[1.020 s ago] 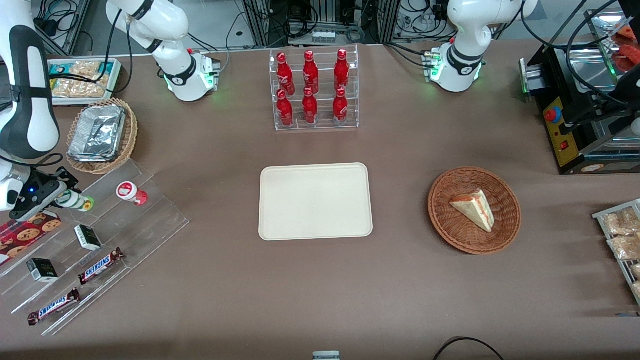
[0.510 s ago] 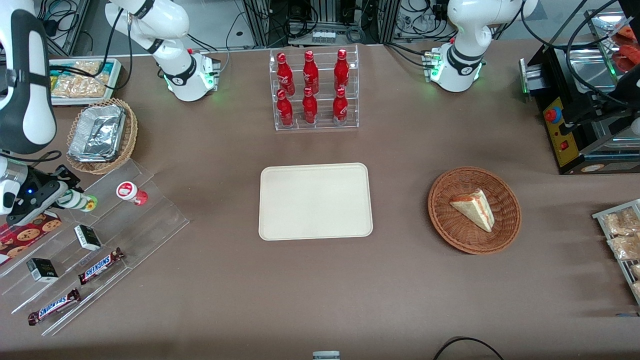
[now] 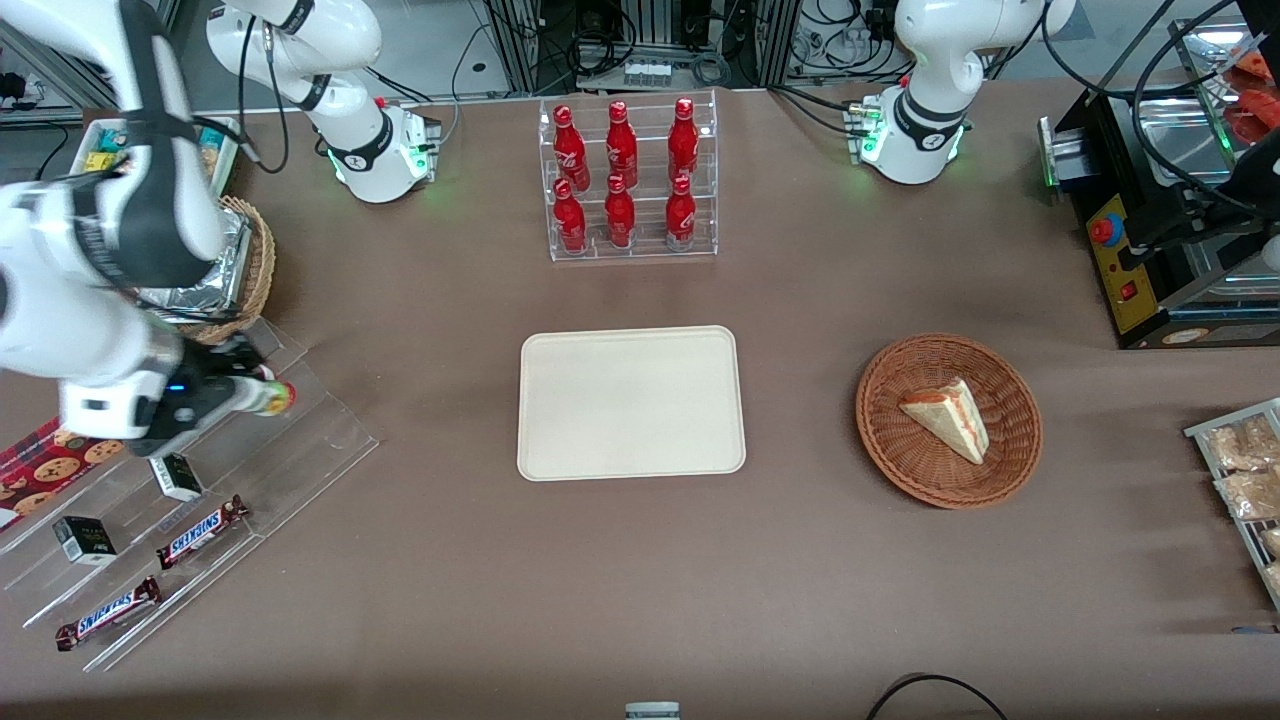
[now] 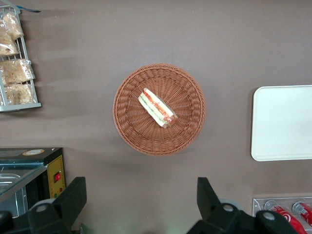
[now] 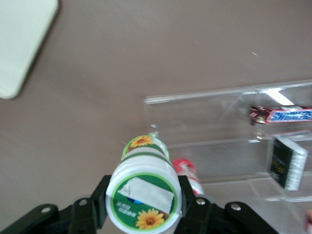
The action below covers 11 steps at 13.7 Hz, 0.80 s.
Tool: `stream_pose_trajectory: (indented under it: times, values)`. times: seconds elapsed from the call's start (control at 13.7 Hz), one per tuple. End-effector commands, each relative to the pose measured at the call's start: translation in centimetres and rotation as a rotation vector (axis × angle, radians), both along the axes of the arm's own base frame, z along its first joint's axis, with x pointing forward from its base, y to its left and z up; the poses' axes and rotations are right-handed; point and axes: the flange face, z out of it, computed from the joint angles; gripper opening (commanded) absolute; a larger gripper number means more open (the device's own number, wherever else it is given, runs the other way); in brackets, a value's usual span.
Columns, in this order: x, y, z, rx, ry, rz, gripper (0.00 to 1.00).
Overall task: Place green gum on tray
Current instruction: 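Lift the gum bottle and carry it over the cream tray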
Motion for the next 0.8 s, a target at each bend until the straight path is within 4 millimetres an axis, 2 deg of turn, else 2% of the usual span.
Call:
stream_pose_trajectory:
  times: [0.0,0.07,0.44,0.73]
  values:
    - [-0.1,5.8,-0.9,-0.016,0.017,-0.101,0.00]
    - [-0.3,8.3,-1.5,-0.014,0.019,-0.138,0.00]
    - [0.3,17.3,-4.8,0.031,0.056,-0.298,0.00]
    - [-0.6,25.0,-8.0,0.021,0.002,-0.380,0.00]
